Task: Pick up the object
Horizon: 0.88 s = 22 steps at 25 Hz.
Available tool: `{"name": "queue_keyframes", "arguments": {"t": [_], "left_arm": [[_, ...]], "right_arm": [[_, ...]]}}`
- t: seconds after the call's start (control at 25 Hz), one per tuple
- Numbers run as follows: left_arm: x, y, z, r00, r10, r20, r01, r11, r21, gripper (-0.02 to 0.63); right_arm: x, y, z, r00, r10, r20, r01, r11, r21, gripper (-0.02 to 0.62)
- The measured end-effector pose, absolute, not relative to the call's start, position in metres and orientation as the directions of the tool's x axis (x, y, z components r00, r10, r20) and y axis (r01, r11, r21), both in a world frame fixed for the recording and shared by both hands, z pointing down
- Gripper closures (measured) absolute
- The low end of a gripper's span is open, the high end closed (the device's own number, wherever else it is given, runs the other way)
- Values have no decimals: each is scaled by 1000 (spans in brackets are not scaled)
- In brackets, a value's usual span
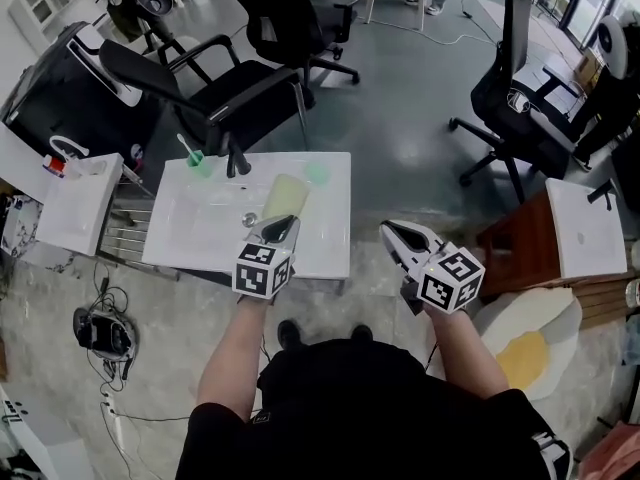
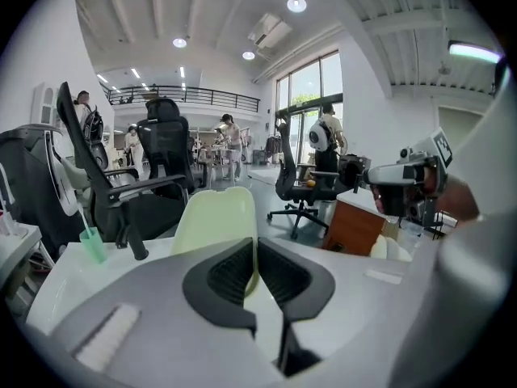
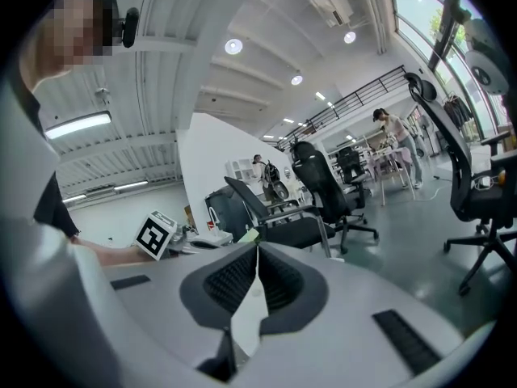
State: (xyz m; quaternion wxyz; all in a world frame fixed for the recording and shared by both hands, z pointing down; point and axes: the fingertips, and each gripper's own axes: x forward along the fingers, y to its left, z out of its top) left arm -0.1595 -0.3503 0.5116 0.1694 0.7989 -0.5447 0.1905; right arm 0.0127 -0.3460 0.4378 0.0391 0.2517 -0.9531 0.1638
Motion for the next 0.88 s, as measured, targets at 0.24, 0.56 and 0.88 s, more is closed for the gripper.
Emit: {"name": "queue_keyframes", "arguments": {"t": [0.24,0.56,0.88], "left_arm": [[-205,-352,481,369,-836,407,-924,-376,65,577],[-265,-352,440,400,-861,315,-913,-404,56,577],[-312,-340,404,374,-900,224,-927,-371,58,577]], "right_arm": [[-39,-351,432,-862,-479,165,-507,822,-259,583],[-83,-349,421,-846,-504,175,-533,817,-220,583],[-110,-350,407,-838,-525,149,-546,817,-187,584]]}}
